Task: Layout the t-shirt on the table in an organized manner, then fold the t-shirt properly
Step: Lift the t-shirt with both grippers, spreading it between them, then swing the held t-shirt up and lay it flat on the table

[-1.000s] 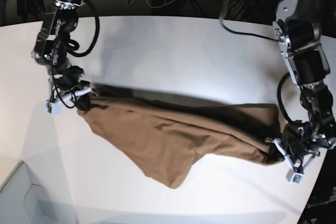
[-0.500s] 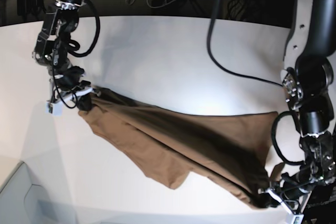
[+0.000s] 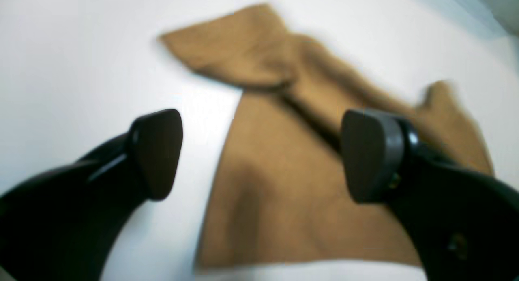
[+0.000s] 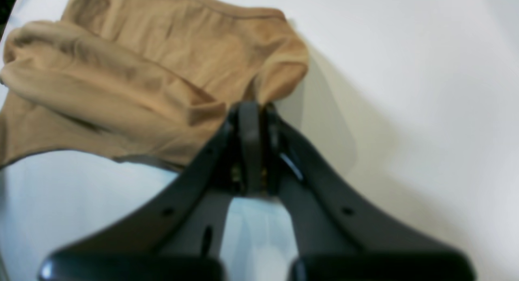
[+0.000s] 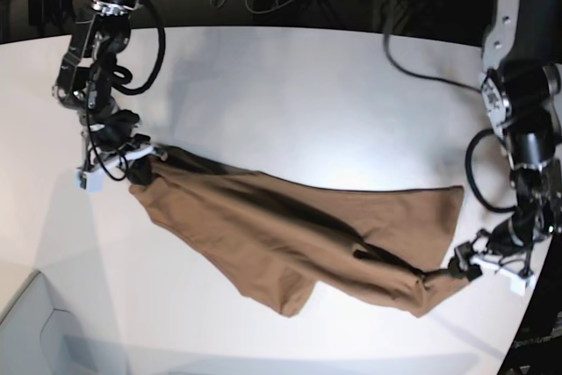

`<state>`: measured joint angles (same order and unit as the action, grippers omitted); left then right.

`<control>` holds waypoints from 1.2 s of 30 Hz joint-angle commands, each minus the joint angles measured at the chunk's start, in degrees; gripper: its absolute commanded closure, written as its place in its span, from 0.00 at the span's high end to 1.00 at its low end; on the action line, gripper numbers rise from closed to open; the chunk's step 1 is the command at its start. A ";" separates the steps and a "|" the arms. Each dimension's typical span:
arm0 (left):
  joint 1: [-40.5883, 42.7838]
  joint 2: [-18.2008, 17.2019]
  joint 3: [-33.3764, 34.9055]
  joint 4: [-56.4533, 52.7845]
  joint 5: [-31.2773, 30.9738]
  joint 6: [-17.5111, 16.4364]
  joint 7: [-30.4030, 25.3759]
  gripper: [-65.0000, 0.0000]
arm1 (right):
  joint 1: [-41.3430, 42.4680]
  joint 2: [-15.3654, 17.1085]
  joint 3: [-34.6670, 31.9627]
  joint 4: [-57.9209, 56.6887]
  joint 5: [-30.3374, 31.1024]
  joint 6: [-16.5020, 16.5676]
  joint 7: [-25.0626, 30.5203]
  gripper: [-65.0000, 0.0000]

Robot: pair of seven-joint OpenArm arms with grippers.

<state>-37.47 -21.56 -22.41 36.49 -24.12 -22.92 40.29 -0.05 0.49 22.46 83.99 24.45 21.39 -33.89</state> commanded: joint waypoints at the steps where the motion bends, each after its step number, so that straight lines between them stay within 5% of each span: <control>1: 2.00 -0.11 0.04 3.29 -3.27 -1.04 -0.60 0.92 | 0.63 0.34 0.00 1.16 1.09 0.55 1.14 0.00; 7: 18.88 2.62 0.13 18.24 -9.51 -0.51 -1.04 0.91 | 0.63 0.34 0.00 1.07 1.09 0.55 1.14 0.00; 14: 20.37 7.63 0.13 18.32 -0.19 -0.51 -1.22 0.87 | 0.54 0.52 -2.11 0.98 1.09 0.55 1.14 0.00; 16: 20.29 8.59 0.22 18.59 2.45 -0.51 -2.45 0.74 | 0.54 0.52 -2.46 0.98 1.09 0.55 1.14 0.00; 22: 19.94 8.86 0.04 19.03 3.33 -0.51 -2.71 0.05 | 0.54 0.61 -2.46 0.98 1.09 0.55 1.14 0.00; 23: 19.58 8.77 0.04 19.03 3.33 -0.51 -2.54 0.00 | 0.63 0.61 -2.46 0.98 1.09 0.55 1.14 0.00; 36: 19.50 8.42 -16.40 46.45 -6.43 -0.60 18.30 0.01 | 0.36 0.87 -2.37 15.05 1.09 0.55 0.00 0.00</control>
<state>-16.58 -12.32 -38.59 81.80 -29.63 -23.44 60.12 -0.34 0.93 19.90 98.04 24.73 21.61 -35.18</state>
